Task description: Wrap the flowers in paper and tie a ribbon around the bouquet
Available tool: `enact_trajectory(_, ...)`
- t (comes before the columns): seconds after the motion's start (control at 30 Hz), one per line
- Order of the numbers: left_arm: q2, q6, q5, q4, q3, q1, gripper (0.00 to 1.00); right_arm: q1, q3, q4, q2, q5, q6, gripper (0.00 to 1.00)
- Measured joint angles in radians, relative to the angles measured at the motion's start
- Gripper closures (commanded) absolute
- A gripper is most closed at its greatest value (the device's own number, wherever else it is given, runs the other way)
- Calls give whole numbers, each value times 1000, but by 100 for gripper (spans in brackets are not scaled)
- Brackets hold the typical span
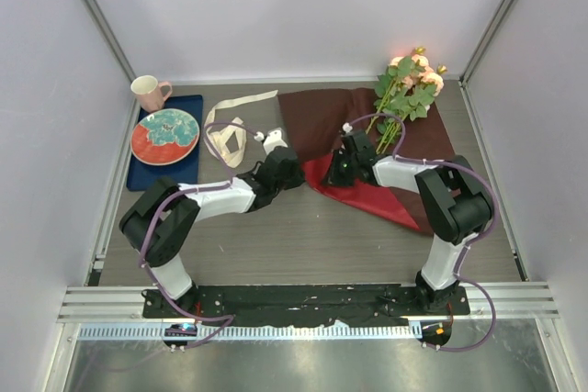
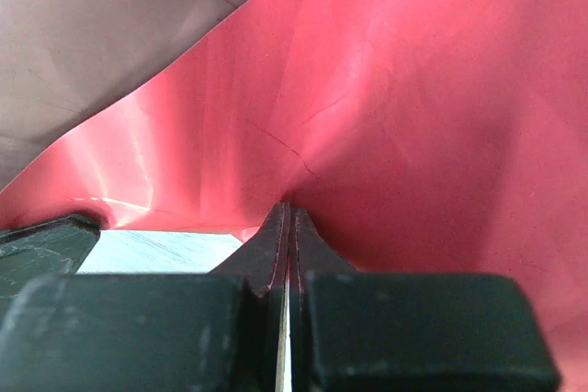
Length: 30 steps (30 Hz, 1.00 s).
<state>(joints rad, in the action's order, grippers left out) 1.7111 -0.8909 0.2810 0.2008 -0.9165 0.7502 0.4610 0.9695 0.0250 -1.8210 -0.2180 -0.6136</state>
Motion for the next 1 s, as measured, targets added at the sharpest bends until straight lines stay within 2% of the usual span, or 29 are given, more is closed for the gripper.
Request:
enact_trajectory(0.37,0,-23,-17,-63,-12,72,100,-17,-92,113,122,-11,110,99)
enact_trajectory(0.73,6,13,-39,-90,-125,146,100,-64,-130,189,202,-46,118,99)
enact_trajectory(1.0,91,42,-79,-117,-238,177,100,-116,-175,189,269,-58,113,99)
